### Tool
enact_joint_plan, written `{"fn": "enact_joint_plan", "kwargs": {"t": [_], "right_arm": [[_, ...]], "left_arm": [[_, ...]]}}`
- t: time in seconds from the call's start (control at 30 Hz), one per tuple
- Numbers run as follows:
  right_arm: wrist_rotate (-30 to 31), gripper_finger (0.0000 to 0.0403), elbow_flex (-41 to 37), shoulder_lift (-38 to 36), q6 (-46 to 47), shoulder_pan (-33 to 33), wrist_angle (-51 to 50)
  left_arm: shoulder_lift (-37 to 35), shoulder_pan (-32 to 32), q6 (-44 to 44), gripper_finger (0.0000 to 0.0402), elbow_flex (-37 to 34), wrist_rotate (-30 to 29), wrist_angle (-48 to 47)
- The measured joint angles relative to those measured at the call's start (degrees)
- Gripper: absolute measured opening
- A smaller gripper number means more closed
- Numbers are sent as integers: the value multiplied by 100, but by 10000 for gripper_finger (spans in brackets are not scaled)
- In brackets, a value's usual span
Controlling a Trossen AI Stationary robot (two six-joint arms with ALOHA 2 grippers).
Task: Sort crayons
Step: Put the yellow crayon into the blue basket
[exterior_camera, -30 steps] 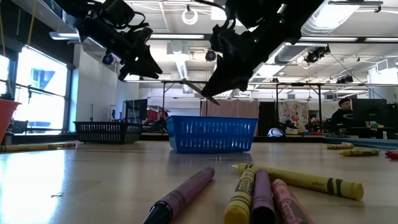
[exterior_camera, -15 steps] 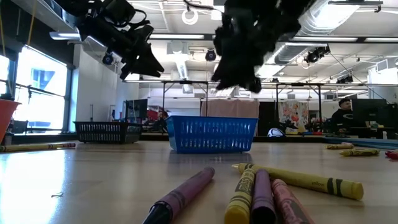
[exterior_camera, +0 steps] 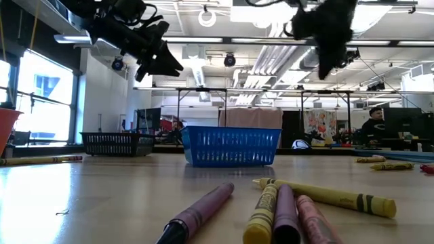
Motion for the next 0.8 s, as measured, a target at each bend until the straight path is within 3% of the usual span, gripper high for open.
{"fn": "enact_joint_plan", "kwargs": {"t": [0.2, 0.37, 0.53, 0.8], "right_arm": [[223, 71, -622, -197, -2733, -20, -297], [267, 71, -1487, -169, -4093, -44, -130], [290, 71, -2292, -169, -4445, -272, 72], [314, 71, -2810, -169, -4567, -693, 902]], "left_arm": [[0, 26, 1, 95, 0, -23, 78], [0, 26, -273, 95, 0, -31, 145], [0, 24, -1046, 95, 0, -29, 160], [0, 15, -1337, 95, 0, -525, 323]]}}
